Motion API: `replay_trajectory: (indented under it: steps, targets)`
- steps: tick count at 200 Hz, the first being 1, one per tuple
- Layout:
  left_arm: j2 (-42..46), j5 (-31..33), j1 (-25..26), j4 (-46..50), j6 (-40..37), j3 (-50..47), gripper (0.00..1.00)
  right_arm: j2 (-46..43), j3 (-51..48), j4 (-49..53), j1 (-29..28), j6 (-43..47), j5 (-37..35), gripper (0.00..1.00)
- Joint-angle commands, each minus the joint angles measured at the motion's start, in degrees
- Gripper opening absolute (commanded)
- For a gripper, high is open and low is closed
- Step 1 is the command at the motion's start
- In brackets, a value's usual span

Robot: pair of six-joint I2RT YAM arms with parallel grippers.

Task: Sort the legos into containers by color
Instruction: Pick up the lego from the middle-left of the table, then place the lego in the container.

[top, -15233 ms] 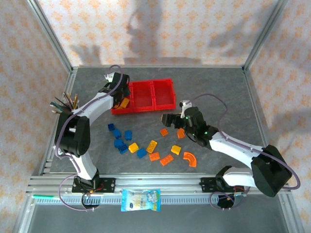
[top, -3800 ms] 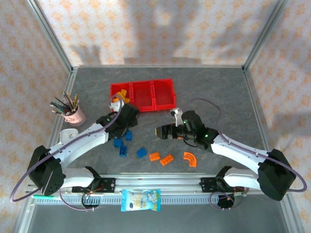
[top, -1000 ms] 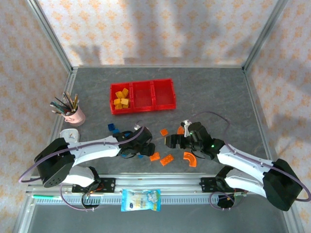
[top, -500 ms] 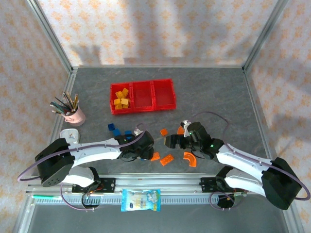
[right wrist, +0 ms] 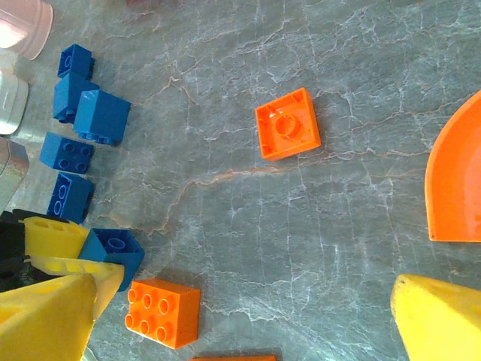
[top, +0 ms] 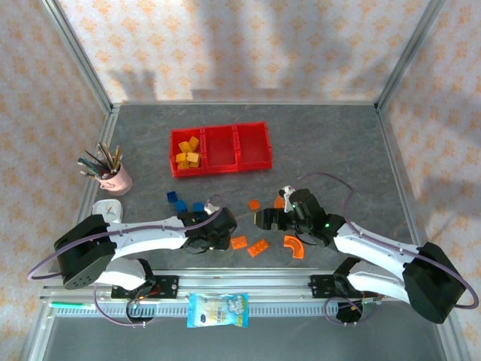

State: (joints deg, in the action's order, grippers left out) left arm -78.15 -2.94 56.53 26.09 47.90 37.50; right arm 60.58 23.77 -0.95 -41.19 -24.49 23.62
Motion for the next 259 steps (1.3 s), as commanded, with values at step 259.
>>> replay_trajectory:
  steps: [259]
  targets:
    - [-30.81, 17.58, -30.19, -1.31, -18.66, 53.67, 0.17, 3.87, 13.04, -6.52, 6.55, -0.52, -6.78, 1.00]
